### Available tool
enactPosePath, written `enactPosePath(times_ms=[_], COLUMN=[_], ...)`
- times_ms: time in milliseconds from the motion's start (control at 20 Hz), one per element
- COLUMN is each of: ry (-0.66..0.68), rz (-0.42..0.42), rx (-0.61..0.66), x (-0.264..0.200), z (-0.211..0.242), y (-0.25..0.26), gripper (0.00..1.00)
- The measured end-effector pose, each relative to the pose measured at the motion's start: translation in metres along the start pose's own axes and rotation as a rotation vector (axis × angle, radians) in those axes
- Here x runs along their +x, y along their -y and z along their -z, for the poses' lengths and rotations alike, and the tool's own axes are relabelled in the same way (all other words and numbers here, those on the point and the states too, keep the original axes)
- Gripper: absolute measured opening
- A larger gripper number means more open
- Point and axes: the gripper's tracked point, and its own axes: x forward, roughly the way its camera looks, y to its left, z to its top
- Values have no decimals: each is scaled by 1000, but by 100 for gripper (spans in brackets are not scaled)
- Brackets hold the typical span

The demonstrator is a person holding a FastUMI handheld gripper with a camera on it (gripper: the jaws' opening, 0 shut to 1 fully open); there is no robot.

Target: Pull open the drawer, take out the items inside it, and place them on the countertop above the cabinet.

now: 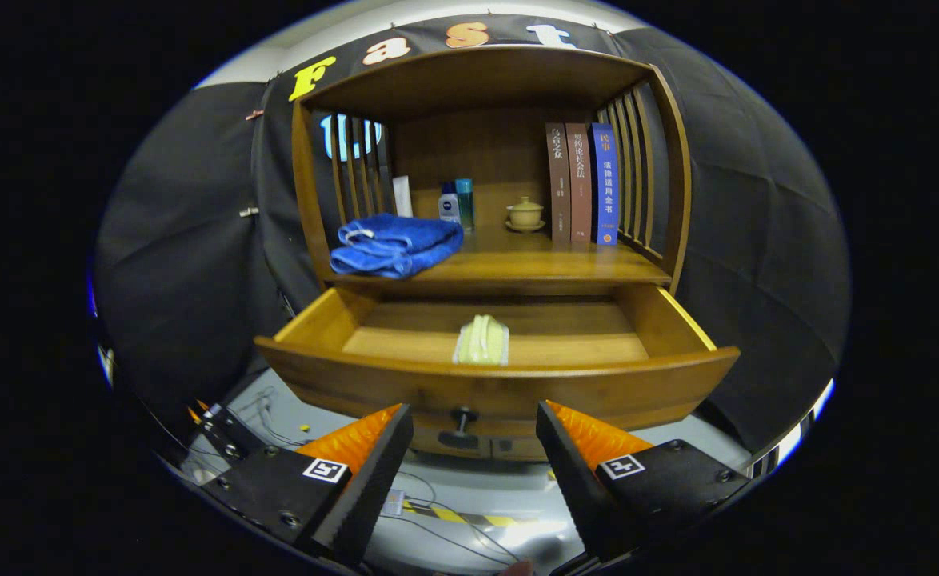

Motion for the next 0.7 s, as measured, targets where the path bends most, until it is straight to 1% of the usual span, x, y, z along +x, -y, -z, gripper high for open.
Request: enactPosePath(times_ms=[150,350,450,500,650,700], ry=[-72,-219,-290,-329,-438,-476], rz=[-10,-10,10,3,28,54], rx=[36,25,14,7,-17,-31], x=[25,87,117,131,167,175], z=[-39,-58,-57,-53,-34,-25], y=[5,1,2,-2,-4,0], gripper=[99,99,99,99,99,99])
